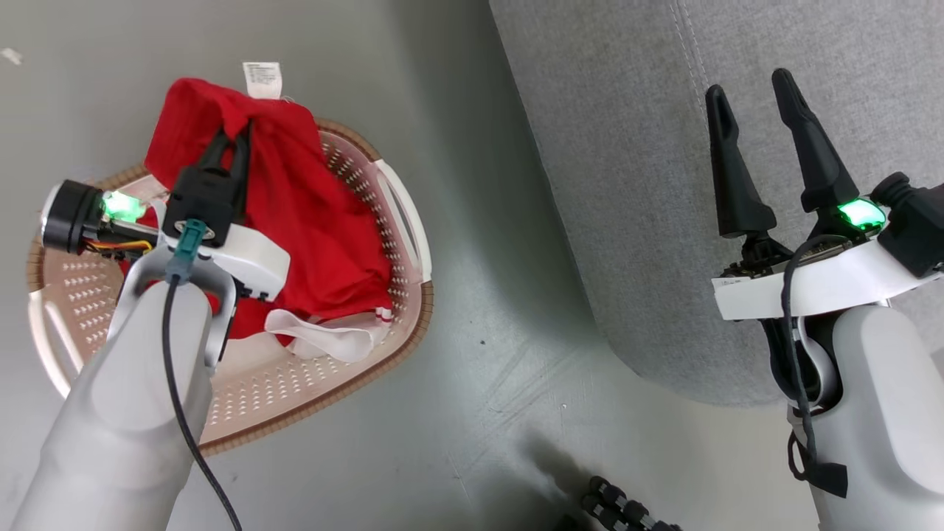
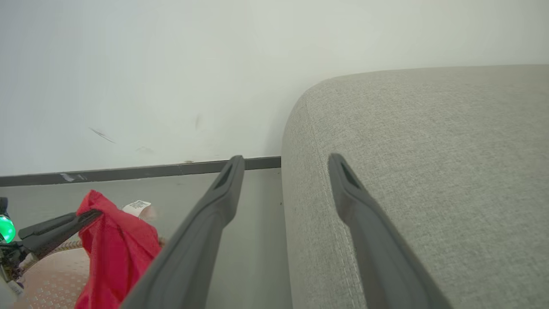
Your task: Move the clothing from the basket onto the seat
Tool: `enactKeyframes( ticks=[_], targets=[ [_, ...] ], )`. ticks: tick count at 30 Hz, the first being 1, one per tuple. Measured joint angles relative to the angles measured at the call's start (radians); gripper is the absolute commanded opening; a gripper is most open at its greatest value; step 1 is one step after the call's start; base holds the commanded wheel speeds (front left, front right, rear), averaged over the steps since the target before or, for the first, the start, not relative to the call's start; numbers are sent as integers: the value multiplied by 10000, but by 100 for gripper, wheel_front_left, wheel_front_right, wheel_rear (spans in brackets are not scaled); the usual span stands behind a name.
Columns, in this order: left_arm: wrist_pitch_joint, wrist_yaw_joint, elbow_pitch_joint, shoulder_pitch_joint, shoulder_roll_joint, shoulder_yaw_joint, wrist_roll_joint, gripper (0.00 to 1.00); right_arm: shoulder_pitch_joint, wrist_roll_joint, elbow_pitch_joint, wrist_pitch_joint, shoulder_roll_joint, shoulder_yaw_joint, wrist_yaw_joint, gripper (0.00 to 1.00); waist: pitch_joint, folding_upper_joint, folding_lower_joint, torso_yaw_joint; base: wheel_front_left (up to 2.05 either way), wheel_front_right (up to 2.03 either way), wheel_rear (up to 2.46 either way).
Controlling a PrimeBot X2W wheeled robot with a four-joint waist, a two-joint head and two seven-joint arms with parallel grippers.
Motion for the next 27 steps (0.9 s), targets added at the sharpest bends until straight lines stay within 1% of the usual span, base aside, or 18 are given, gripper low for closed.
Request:
enactKeyframes(
  ticks=[4,16,19,21,27],
  targets=[
    [0,125,-970,333,-2,309,-326,0,-35,-61,94,2,-2,13,0,100,-252,0,0,224,0,0,0],
    [0,612,-3150,1747,188,978,-577,0,-188,-633,556,2,-19,-88,0,100,-1206,0,0,920,0,0,0],
    [0,614,-3697,2042,182,1187,-867,0,-165,-748,681,0,-25,-113,0,100,-1493,0,0,1094,0,0,0],
    [0,667,-4023,2220,188,1277,-874,0,-141,-825,727,2,-27,-127,0,100,-1695,0,0,1211,0,0,0],
    [0,702,-4631,2925,205,1549,-1129,0,159,-1095,980,2,-40,-211,0,100,-2358,0,1,1566,0,0,0]
  ],
)
